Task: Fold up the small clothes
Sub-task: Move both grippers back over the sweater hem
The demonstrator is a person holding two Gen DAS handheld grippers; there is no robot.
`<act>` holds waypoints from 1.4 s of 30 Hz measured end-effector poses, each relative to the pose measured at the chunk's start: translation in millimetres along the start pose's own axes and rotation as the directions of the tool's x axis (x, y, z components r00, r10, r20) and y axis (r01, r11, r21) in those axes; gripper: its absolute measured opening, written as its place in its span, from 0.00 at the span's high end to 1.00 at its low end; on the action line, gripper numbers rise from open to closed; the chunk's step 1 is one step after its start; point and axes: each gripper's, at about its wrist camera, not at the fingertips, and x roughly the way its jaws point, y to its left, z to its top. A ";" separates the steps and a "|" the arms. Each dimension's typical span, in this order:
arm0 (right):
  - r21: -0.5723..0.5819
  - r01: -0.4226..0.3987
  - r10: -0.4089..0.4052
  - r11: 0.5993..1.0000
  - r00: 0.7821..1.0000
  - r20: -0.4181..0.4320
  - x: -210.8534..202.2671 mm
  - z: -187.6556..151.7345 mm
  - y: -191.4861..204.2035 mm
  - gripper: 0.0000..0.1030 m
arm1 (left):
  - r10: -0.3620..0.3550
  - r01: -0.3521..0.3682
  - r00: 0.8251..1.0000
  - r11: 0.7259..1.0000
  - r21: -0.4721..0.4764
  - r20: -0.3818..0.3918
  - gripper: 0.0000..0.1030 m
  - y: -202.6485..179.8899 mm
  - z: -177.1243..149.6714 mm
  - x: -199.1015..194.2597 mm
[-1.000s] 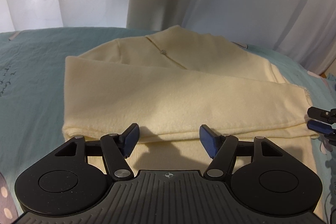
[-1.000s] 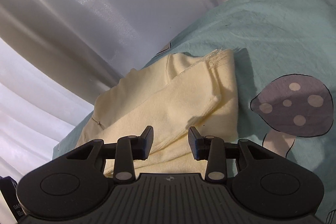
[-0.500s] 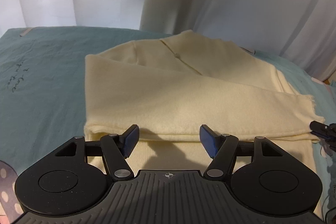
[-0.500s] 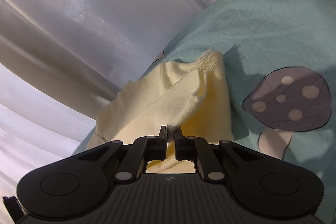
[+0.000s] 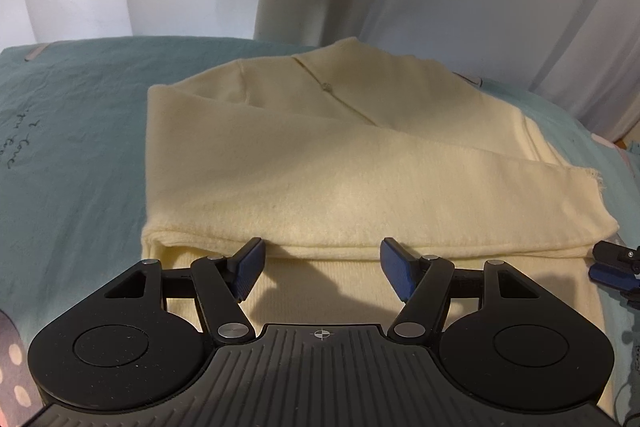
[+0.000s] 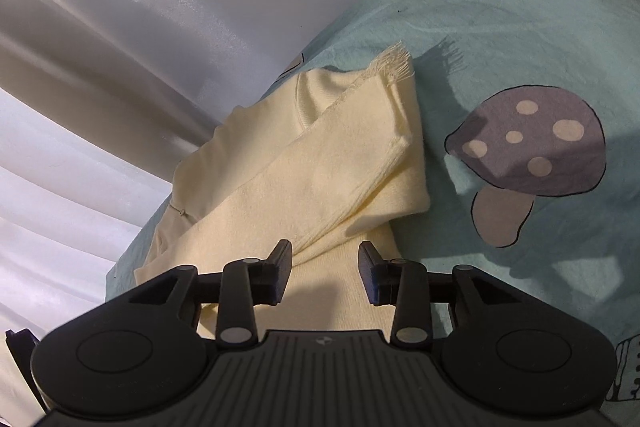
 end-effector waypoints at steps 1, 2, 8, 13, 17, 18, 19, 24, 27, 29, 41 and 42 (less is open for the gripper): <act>0.005 0.013 -0.013 1.000 1.000 0.008 1.9 -0.8 0.0 0.65 | -0.002 0.002 1.000 1.000 0.001 -0.003 0.33 -0.8 -0.2 1.0; 0.015 0.018 -0.018 1.000 1.000 0.022 4.6 0.2 -1.4 0.65 | -0.003 0.003 1.000 1.000 0.003 -0.008 0.33 -1.6 -0.6 2.7; 0.107 0.021 -0.029 0.994 0.996 0.078 16.8 5.1 -11.8 0.91 | 0.004 -0.004 1.000 1.000 0.002 -0.013 0.32 -3.2 -1.2 6.4; 0.037 0.045 -0.050 0.998 0.989 0.142 21.7 7.9 -10.8 0.93 | 0.008 -0.008 1.000 1.000 0.011 -0.007 0.32 -4.5 -3.7 7.1; -0.036 0.086 -0.078 0.996 0.979 0.189 23.8 8.8 -5.3 0.93 | 0.019 -0.019 1.000 1.000 0.017 -0.014 0.30 -1.6 -11.0 -0.5; -0.045 0.085 -0.075 0.995 0.979 0.188 24.0 8.8 -5.2 0.93 | 0.025 -0.025 1.000 0.999 0.020 -0.017 0.28 -0.1 -13.5 -4.0; -0.065 0.085 -0.072 0.994 0.981 0.182 23.1 8.4 -4.4 0.92 | 0.033 -0.033 0.999 0.999 0.021 -0.019 0.27 1.9 -16.4 -7.6; -0.202 0.049 -0.016 0.978 0.987 0.161 0.1 -8.7 6.6 0.63 | 0.072 -0.072 0.997 0.997 0.012 -0.039 0.24 17.0 -42.9 -36.3; -0.299 -0.047 0.078 0.953 0.993 0.093 -20.3 -29.3 14.0 0.56 | 0.085 -0.085 0.994 0.996 0.003 -0.064 0.23 25.8 -63.3 -54.0; -0.333 -0.137 0.145 0.933 0.989 -0.001 -33.6 -45.2 16.4 0.55 | 0.098 -0.098 0.991 0.995 0.006 -0.093 0.23 31.0 -82.0 -67.4; -0.388 -0.192 0.059 0.901 0.942 -0.331 -116.5 -146.2 -15.7 0.55 | 0.138 -0.149 0.969 0.988 -0.036 -0.207 0.22 55.1 -168.1 -143.1; -0.394 -0.188 0.048 0.900 0.940 -0.339 -122.9 -150.5 -18.9 0.55 | 0.143 -0.155 0.967 0.987 -0.039 -0.209 0.22 56.2 -172.7 -147.2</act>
